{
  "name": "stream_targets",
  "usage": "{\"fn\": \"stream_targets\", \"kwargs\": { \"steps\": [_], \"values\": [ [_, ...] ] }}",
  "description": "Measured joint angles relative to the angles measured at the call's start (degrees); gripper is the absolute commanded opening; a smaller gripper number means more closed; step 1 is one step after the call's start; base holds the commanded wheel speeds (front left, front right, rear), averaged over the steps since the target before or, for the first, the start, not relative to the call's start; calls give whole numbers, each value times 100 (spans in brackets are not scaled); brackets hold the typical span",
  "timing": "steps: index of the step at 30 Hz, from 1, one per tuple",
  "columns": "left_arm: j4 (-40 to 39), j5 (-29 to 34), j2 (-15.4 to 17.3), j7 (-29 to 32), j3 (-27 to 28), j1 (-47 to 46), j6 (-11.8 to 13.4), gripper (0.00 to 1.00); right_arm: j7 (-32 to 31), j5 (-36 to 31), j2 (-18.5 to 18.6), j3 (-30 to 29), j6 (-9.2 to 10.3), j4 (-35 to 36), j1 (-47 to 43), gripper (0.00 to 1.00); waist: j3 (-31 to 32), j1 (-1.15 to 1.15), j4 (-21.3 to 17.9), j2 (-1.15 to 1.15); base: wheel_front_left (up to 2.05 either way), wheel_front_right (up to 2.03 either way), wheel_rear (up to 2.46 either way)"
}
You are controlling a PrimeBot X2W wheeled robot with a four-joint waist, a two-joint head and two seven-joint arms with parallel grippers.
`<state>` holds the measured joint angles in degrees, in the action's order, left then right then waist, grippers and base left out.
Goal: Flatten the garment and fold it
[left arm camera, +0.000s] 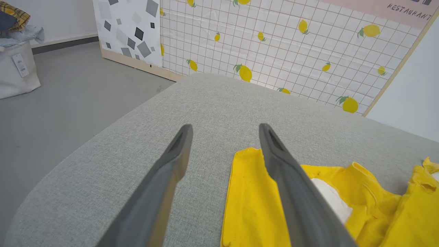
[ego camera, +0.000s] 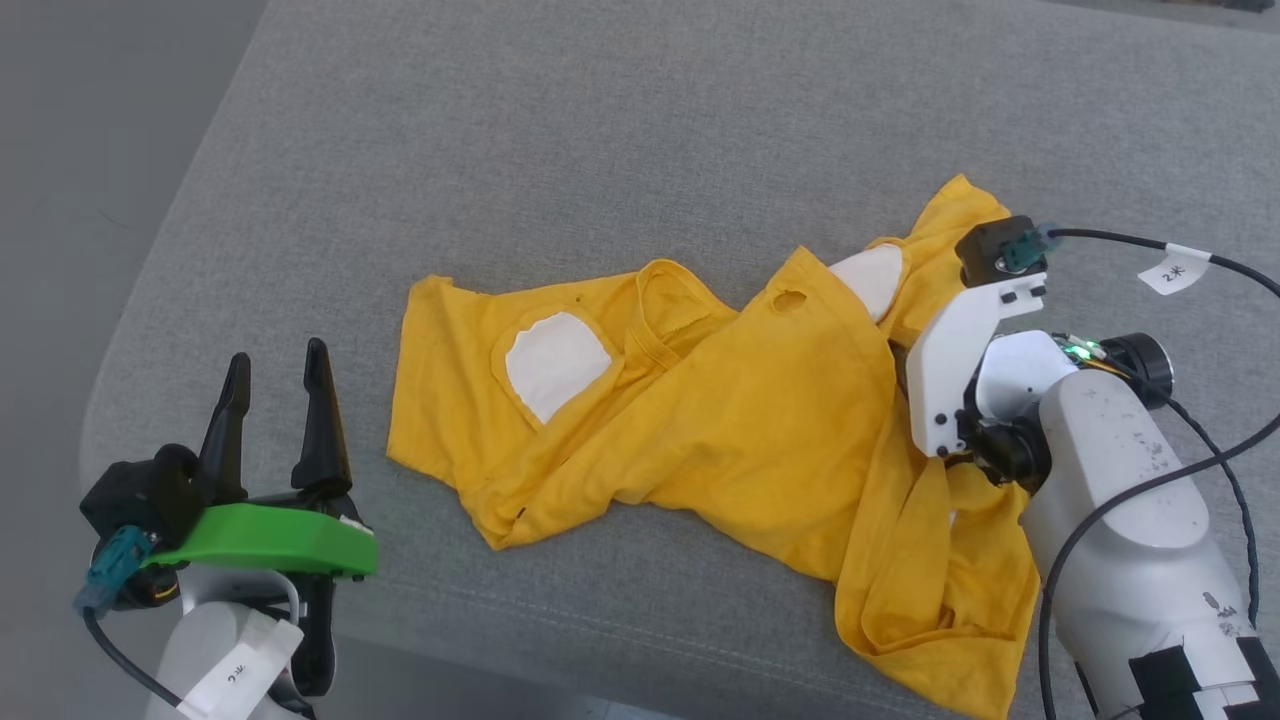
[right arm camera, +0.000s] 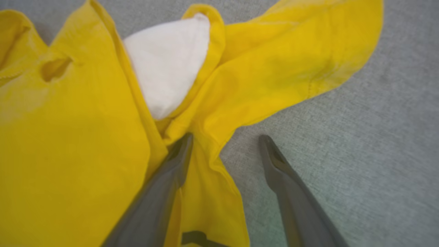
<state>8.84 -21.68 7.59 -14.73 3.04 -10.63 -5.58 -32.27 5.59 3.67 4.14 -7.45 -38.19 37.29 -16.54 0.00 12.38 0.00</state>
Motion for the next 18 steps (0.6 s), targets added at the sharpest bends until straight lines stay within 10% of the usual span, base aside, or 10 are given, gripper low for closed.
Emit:
{"fn": "stream_targets", "kwargs": {
  "steps": [1,2,3,4,10,18],
  "values": [
    [19,30,-24,0,30,-1,-22,100,38,27,7,85,13,-41,25,100,-5,0,-4,0,0,0,0],
    [38,87,-47,0,55,-1,-43,100,73,80,3,183,25,-73,33,79,-2,0,-13,0,0,0,0],
    [57,126,-64,0,77,-1,-44,100,121,156,7,223,26,-88,38,23,5,0,-25,0,0,0,0],
    [75,149,-80,0,102,-1,-49,100,210,232,12,270,33,-110,38,0,18,0,-46,0,0,0,0],
    [126,253,-144,0,187,7,-102,100,817,479,-109,-42,15,-81,16,0,185,0,-226,0,0,0,0],
    [129,304,-187,0,254,159,-146,100,1346,40,-94,-1840,14,1110,-682,0,491,0,-582,0,0,0,0]
  ]
}}
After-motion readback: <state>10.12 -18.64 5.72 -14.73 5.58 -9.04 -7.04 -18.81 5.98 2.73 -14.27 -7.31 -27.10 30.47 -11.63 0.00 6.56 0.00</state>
